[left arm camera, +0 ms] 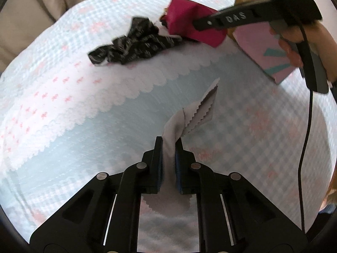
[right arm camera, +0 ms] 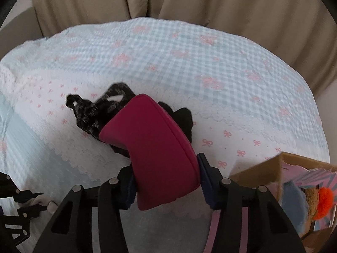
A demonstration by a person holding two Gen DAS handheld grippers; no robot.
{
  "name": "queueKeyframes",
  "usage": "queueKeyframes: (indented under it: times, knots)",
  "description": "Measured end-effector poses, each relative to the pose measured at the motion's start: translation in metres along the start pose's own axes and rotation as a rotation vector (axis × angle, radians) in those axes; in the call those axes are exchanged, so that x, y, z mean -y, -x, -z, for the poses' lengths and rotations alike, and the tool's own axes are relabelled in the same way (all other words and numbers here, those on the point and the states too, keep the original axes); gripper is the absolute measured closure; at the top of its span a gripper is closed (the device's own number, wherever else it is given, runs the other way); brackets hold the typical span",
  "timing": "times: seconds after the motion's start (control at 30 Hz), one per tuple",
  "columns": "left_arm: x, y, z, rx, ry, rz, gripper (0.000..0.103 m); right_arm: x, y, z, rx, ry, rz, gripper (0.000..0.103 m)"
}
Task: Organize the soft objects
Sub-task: 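Carry the cloth tag and pink pouch over the cardboard box with both tools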
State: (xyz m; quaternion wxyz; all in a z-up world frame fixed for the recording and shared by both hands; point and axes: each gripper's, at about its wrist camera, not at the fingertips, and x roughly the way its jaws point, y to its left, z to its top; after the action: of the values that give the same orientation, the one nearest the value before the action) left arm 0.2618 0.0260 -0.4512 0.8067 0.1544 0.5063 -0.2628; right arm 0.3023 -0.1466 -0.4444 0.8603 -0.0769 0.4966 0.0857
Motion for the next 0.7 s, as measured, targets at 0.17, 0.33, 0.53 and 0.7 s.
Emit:
queueKeyframes:
  times: [0.17,0.33,0.53,0.7]
  knots:
    - [-0.004,0.027,-0.009,0.033,0.016,-0.016,0.094,0.001,0.034,-0.004,0.033,-0.038,-0.004,0.056]
    - [-0.004,0.072,-0.016,0.072,0.028,-0.027,0.094,-0.003,0.08,-0.008,0.061,-0.06,-0.004,0.057]
    - [0.002,0.141,-0.029,0.12,0.059,-0.028,0.094,-0.005,0.149,-0.011,0.094,-0.1,0.004,0.057]
    - [0.008,0.195,-0.041,0.149,0.091,-0.015,0.094,0.0,0.216,-0.01,0.118,-0.16,0.016,0.057]
